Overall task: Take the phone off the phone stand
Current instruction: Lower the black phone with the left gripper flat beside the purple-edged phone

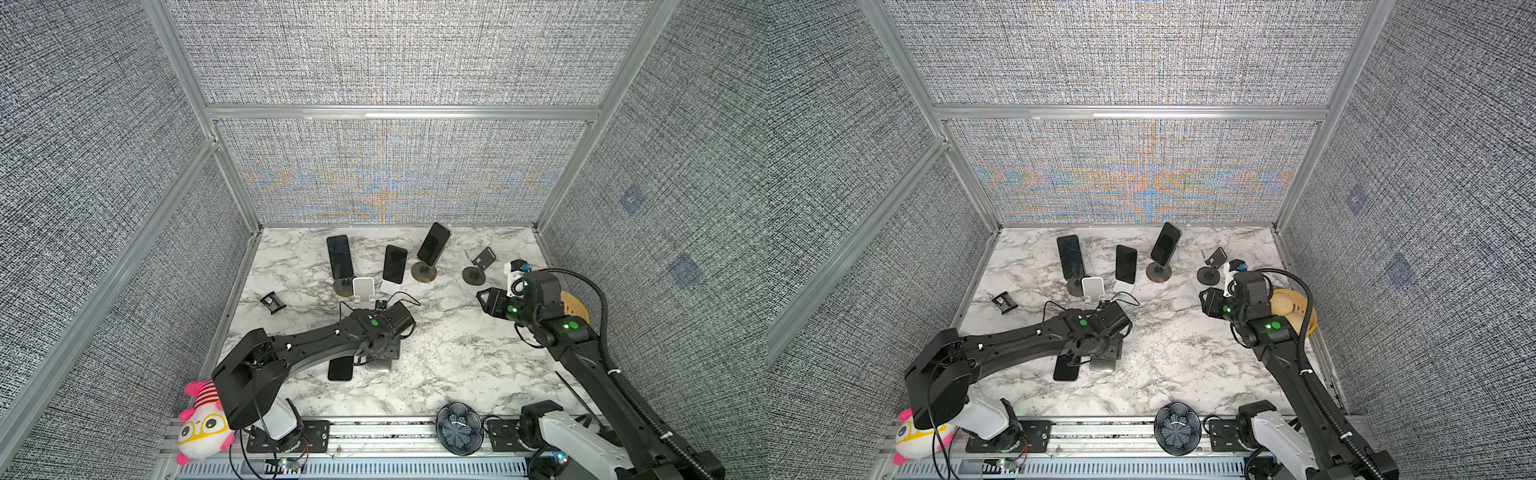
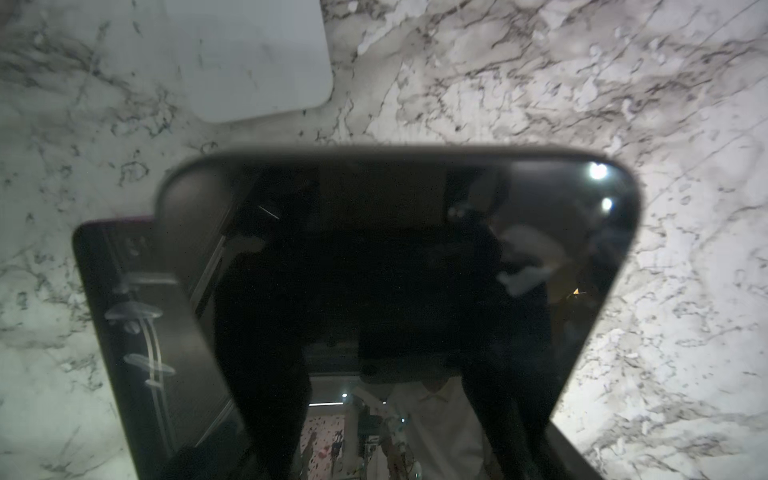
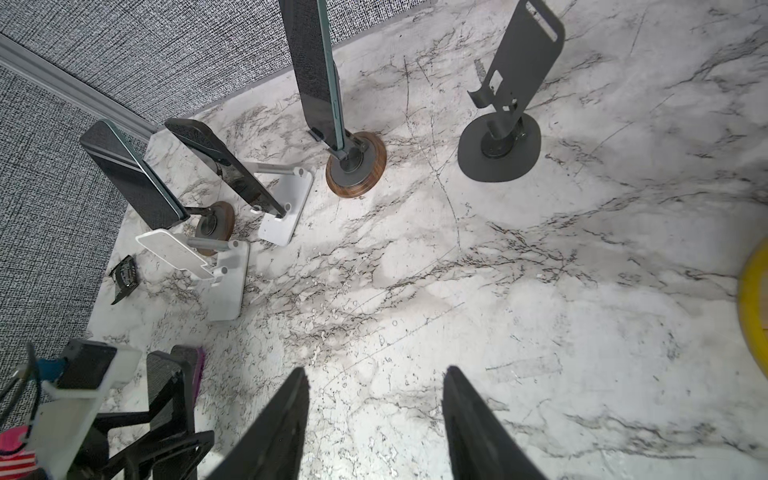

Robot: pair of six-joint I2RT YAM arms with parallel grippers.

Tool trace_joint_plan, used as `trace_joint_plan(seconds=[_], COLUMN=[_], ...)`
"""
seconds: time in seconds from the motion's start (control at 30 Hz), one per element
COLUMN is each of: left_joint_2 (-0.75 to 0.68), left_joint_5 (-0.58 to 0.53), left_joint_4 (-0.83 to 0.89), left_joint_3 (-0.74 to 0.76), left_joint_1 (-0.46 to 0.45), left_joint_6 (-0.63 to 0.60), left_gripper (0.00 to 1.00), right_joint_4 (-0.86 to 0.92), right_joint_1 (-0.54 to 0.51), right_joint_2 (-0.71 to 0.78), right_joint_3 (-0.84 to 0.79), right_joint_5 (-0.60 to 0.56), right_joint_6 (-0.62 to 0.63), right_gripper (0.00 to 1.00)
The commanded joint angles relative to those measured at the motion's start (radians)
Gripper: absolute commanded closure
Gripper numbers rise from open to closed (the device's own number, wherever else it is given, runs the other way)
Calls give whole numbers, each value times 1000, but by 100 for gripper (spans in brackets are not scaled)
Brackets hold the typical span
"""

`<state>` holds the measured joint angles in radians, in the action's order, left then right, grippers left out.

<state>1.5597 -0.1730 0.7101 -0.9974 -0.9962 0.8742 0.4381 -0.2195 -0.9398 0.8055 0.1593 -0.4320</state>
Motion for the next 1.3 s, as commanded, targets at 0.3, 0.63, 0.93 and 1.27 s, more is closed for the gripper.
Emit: trace_joint_plan(seconds=[0.3, 0.63, 0.93, 1.27], left_joint_2=[68, 87, 108, 132], left_joint_5=[45, 50, 43, 36], left_joint_4=[8, -2, 1, 12], left_joint_3=[47, 74, 89, 78], left_joint_1=[0, 4, 10, 10], left_joint_6=[82, 73, 85, 82], left_gripper=[47, 45, 30, 12], right_joint_4=[10, 7, 1, 7], right_joint_1=[-1, 0, 0, 0], right_joint_2=[5, 7, 1, 4], right_joint_3=[-16, -32, -33, -36], right_joint_5=[-28, -23, -13, -15], right_joint_6=[1, -2, -2, 2], right_gripper=[47, 47, 47, 47])
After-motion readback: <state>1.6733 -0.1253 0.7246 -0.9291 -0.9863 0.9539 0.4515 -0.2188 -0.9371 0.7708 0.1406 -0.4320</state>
